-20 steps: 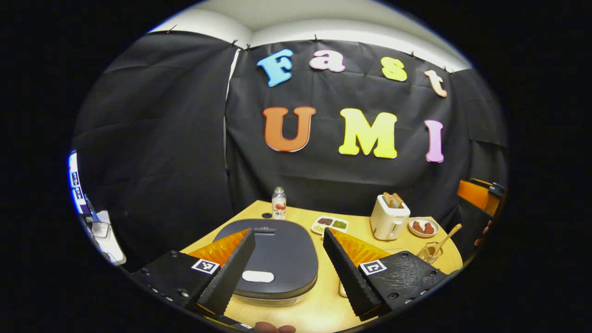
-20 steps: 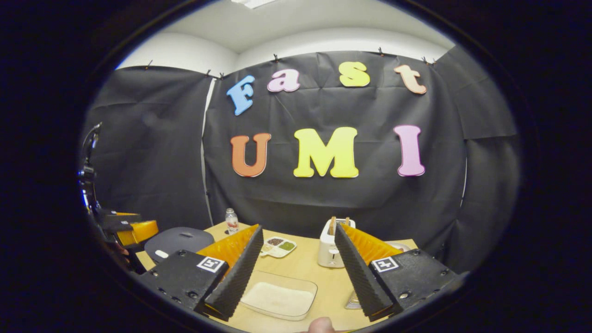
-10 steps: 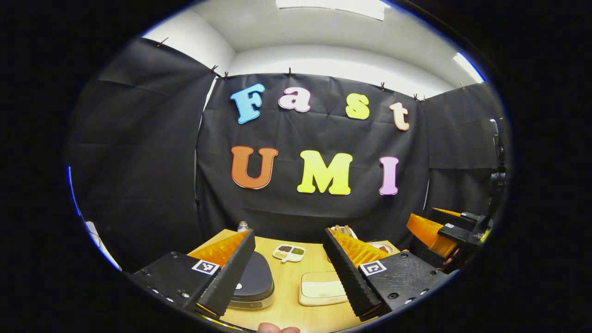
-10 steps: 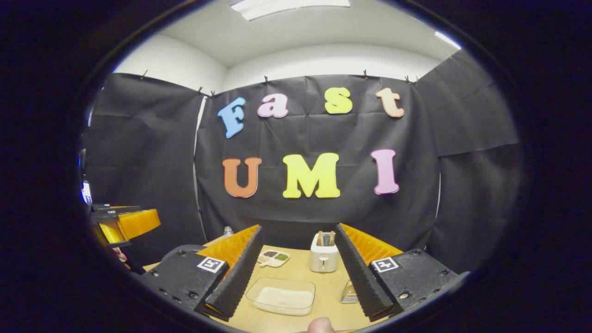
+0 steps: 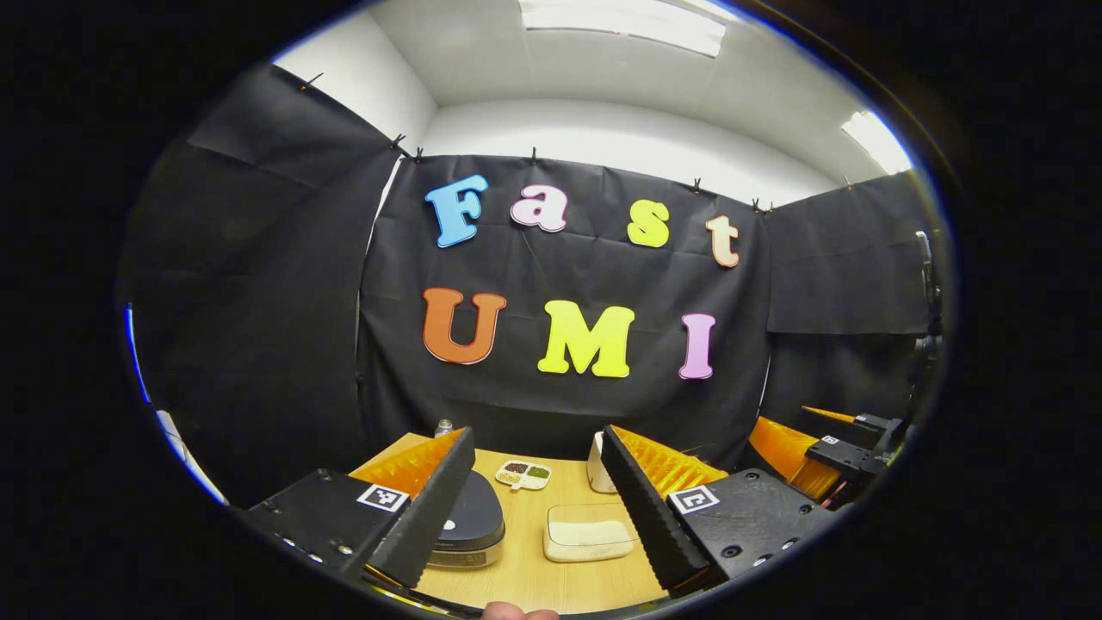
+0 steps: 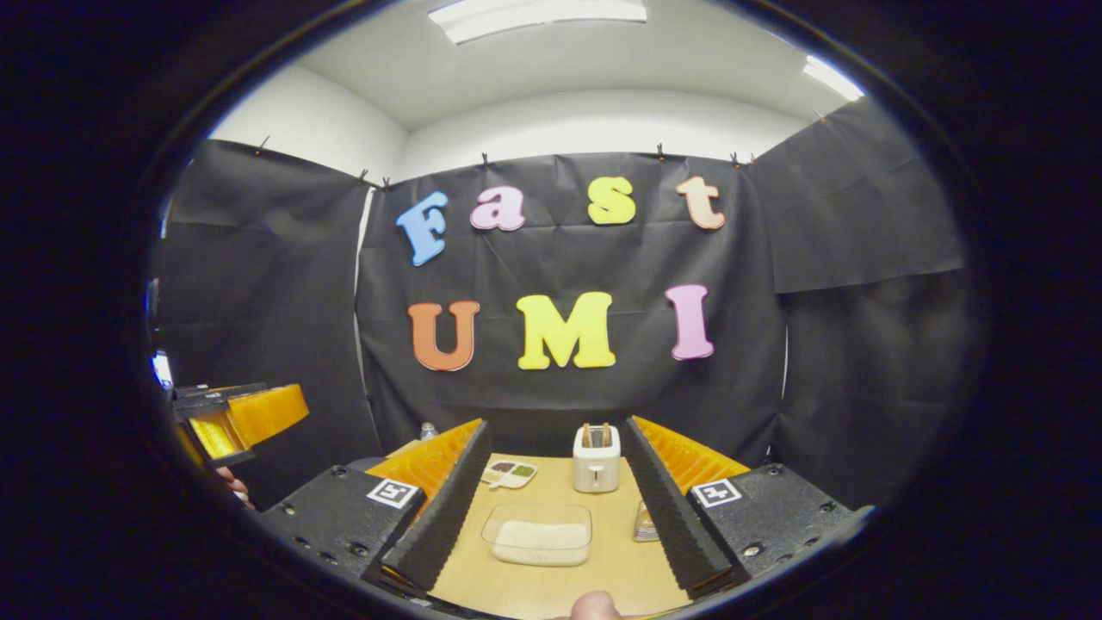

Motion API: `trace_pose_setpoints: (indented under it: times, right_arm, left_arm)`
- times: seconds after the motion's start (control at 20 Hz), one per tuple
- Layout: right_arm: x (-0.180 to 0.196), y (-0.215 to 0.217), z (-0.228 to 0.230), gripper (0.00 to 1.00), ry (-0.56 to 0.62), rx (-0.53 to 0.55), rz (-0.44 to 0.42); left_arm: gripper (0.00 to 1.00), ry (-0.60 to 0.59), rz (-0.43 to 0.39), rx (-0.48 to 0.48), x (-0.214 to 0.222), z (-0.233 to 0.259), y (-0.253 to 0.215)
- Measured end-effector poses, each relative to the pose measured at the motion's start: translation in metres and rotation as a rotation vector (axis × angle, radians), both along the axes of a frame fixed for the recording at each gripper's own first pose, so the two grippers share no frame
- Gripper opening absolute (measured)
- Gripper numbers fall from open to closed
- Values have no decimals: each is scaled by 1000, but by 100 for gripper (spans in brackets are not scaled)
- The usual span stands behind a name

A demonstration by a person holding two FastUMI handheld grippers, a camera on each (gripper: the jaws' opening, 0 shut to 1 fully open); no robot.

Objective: Close the left gripper, press the button to open the rice cooker; take a wooden spoon from the chopstick holder with the right hand, scoop a spoonful of rice and pour it into the rice cooker, then put the wooden spoon back into the chopstick holder.

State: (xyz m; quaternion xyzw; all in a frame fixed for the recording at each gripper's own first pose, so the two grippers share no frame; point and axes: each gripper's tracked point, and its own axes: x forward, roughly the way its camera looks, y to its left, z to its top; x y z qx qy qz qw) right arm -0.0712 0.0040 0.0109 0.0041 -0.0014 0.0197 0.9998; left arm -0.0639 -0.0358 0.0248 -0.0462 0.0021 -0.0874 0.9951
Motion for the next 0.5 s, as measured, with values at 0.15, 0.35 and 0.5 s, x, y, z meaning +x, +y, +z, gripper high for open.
trace_pose_setpoints:
  times: [0.15, 0.35, 0.5]
  right_arm:
    - [-4, 7, 0, 100, 3, -4, 14]
    - [-1, 6, -4, 97, 9, 1, 19]
    - [2, 0, -4, 100, 11, -4, 16]
  left_arm:
    - [95, 6, -2, 1, -1, 4, -2]
    - [94, 7, 7, -3, 1, 4, -3]
    - [94, 4, 2, 2, 4, 7, -10]
